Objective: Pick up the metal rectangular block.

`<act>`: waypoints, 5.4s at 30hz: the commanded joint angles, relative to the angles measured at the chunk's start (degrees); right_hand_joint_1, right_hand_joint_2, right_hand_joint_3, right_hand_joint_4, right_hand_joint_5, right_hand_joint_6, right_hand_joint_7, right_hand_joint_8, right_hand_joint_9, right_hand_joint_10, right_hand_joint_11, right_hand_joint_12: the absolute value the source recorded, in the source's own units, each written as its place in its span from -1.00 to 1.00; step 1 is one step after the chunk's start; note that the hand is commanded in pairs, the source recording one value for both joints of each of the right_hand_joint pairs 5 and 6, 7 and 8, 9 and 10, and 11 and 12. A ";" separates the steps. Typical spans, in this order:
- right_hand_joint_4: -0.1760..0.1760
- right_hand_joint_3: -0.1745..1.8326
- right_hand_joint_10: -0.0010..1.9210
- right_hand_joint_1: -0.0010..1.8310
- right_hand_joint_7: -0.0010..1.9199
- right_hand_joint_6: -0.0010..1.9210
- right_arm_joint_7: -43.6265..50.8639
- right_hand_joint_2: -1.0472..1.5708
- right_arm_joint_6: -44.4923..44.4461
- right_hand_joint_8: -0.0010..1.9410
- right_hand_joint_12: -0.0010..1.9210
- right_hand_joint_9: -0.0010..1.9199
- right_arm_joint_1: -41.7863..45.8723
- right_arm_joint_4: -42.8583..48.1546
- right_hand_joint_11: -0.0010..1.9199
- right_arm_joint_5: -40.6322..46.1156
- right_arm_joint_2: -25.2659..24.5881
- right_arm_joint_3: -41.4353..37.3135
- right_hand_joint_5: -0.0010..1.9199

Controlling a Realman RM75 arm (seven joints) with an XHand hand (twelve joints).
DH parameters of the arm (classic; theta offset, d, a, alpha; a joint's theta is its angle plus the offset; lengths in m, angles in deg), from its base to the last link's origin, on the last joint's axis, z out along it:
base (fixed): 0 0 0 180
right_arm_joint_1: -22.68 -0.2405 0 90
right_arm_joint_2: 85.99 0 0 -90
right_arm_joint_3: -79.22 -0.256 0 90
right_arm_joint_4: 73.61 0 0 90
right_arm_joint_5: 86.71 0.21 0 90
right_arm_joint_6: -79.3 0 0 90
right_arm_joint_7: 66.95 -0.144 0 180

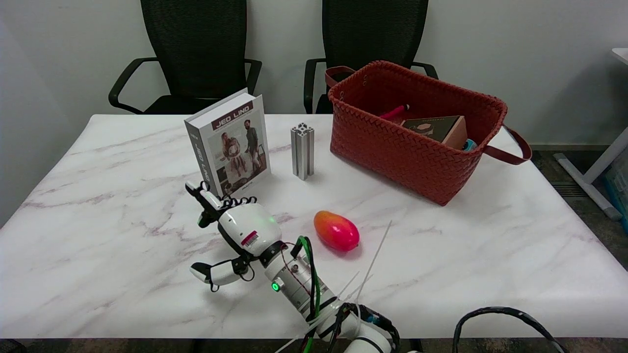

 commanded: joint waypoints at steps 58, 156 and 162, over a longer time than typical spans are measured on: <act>0.00 -0.19 -0.45 0.08 -0.48 -1.00 -7.47 0.21 -2.72 -0.49 -0.75 -0.45 -12.99 14.15 -0.75 44.22 2.21 -5.46 -1.00; 0.00 -0.61 -0.93 0.10 -1.00 -1.00 -8.05 -0.03 5.26 -1.00 -1.00 -0.93 -9.05 9.61 -1.00 52.42 9.48 -9.28 -1.00; 0.00 -0.62 -0.93 0.10 -0.99 -1.00 -8.05 -0.02 5.26 -0.99 -1.00 -0.92 -9.21 8.63 -1.00 53.06 9.24 -9.04 -1.00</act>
